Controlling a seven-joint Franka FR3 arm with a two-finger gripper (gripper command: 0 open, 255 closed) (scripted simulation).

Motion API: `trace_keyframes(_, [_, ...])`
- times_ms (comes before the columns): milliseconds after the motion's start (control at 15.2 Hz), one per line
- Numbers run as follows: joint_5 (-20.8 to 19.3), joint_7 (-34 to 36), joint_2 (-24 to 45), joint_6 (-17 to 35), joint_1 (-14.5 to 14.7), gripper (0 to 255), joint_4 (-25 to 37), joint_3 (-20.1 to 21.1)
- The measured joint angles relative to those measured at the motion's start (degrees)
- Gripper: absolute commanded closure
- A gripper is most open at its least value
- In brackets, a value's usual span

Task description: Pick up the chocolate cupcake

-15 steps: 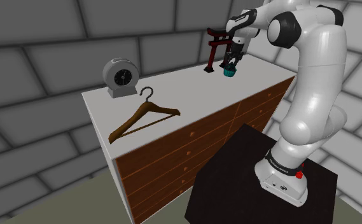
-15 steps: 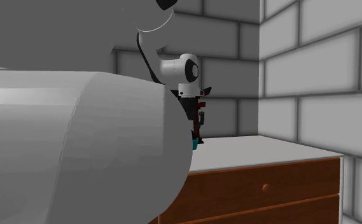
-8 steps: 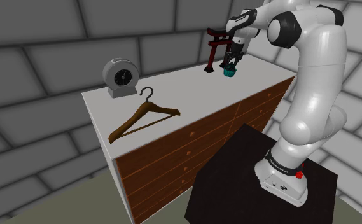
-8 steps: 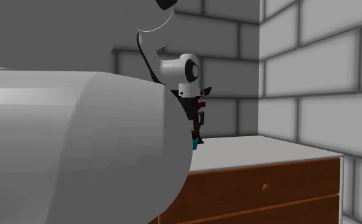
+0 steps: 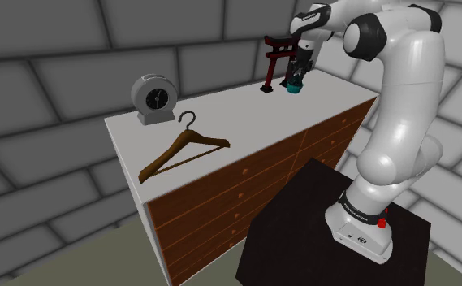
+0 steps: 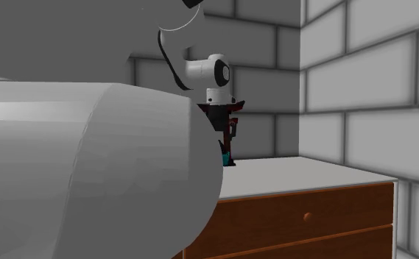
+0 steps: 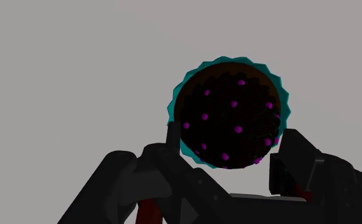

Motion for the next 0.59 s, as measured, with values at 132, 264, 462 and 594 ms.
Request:
trace_keyframes(132, [-0.15, 0.0, -0.31, -1.36, -0.13, 255, 1.08, -0.12])
trace_keyframes(264, [-0.33, 0.24, -0.57, -2.95, -0.14, 255, 2.43, -0.19])
trace_keyframes(462, [-0.5, 0.28, -0.85, -5.14, -0.35, 255, 4.36, -0.33])
trace_keyframes(594, [-0.6, 0.51, -0.98, -6.22, -0.31, 255, 5.35, -0.35])
